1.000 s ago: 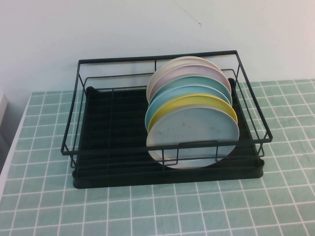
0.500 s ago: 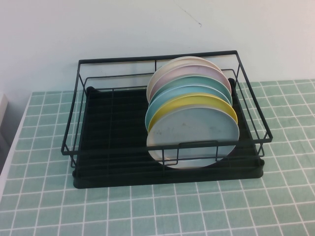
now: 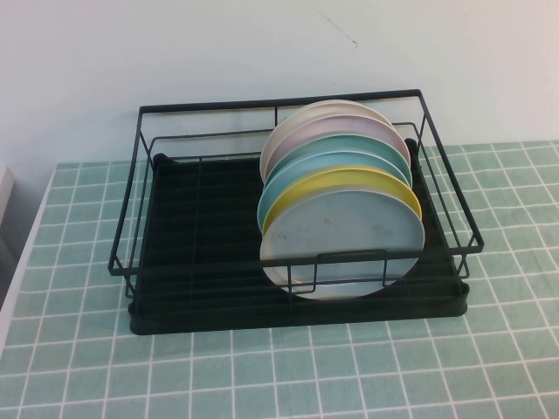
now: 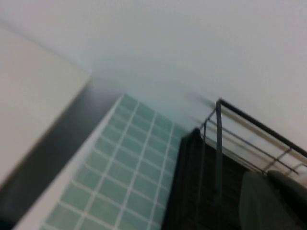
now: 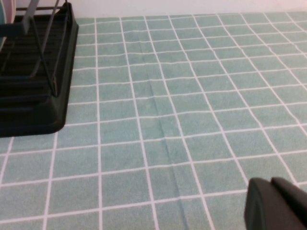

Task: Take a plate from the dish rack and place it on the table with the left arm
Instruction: Grasp the plate from the shelf

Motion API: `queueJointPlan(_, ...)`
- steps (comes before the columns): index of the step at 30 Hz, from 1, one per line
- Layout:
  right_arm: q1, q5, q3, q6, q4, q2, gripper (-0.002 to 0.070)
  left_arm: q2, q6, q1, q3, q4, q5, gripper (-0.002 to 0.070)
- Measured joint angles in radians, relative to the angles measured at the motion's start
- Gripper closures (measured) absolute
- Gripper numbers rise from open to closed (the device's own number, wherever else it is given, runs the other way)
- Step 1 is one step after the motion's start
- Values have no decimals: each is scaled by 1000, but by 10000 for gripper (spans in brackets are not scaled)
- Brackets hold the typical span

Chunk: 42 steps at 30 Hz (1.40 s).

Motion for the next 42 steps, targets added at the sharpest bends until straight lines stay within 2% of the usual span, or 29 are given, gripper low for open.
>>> queueJointPlan(4,0,0,0,0,0,0,678,24,30,0,90,-225,1,678)
queueJointPlan(7,0,0,0,0,0,0,678,46,152,0,143,-462,-19,678)
queueJointPlan(11,0,0,0,0,0,0,678,98,479,0,167,-843,-43,678)
queueJointPlan(15,0,0,0,0,0,0,678,162,928,0,167,-1220,-56,678)
queueJointPlan(18,0,0,0,0,0,0,678,222,1282,0,167,-1445,-21,678)
queueJointPlan(20,0,0,0,0,0,0,678,262,1455,-2,164,-1522,15,678)
queueJointPlan(22,0,0,0,0,0,0,678,307,1541,-7,147,-1534,50,678)
queueJointPlan(25,0,0,0,0,0,0,678,396,1592,-24,94,-1483,111,678)
queueJointPlan(32,0,0,0,0,0,0,678,616,1606,-36,-128,-1276,286,678)
queueJointPlan(39,0,0,0,0,0,0,678,765,1603,-36,-312,-1146,316,678)
queueJointPlan(42,0,0,0,0,0,0,678,810,1588,-71,-358,-1065,314,678)
